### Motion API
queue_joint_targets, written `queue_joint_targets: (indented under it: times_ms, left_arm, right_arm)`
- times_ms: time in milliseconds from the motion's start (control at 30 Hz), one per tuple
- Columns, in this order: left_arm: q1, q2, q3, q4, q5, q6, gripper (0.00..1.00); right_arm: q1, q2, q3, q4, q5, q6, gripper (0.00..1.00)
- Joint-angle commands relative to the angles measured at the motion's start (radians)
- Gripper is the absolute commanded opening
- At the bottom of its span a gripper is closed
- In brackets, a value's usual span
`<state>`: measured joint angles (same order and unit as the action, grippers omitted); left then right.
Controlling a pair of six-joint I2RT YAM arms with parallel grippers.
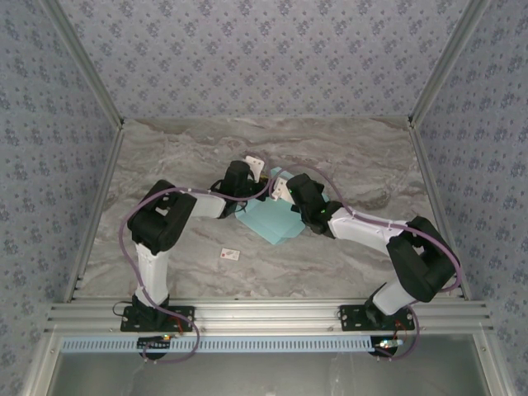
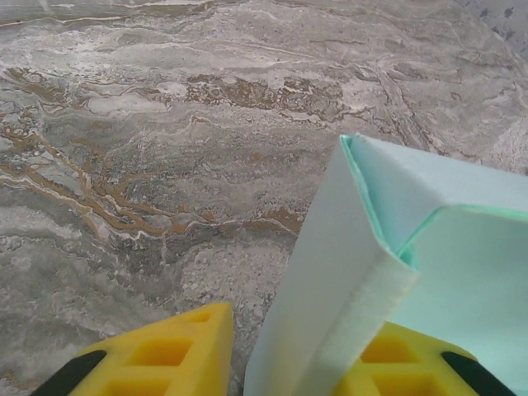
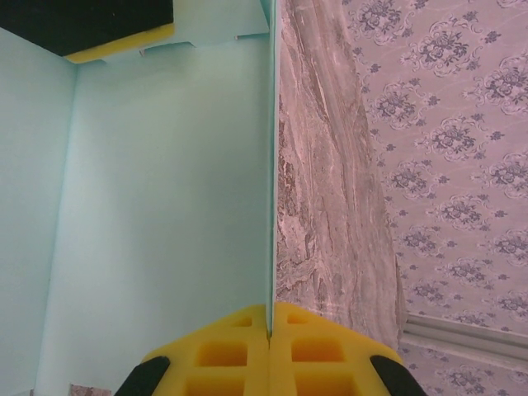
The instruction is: Fold the paper box
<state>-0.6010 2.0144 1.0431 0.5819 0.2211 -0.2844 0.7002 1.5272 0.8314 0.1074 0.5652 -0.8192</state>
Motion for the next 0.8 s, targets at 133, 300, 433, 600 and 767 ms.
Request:
queue_joint_targets:
  times_ms: [133, 300, 433, 600, 767]
  left_arm:
    - [0.009, 0.000, 0.011, 0.046, 0.031, 0.029, 0.18]
    - [0.009, -0.006, 0.005, 0.044, 0.038, 0.067, 0.11]
    - [0.006, -0.012, 0.004, 0.047, 0.048, 0.080, 0.08]
    - [-0.004, -0.023, -0.006, 0.055, 0.050, 0.102, 0.06]
    - [-0.015, -0.033, -0.016, 0.072, 0.047, 0.122, 0.06]
  right_arm:
    - [-0.006, -0.023, 0.020, -0.035, 0.018, 0.004, 0.00]
    - [-0.007, -0.030, 0.022, -0.031, 0.007, 0.023, 0.00]
    - [-0.007, -0.046, 0.028, -0.033, -0.013, 0.059, 0.12]
    - [-0.007, -0.077, 0.052, -0.076, -0.063, 0.147, 0.29]
    - [-0.006, -0.134, 0.068, -0.128, -0.157, 0.281, 0.43]
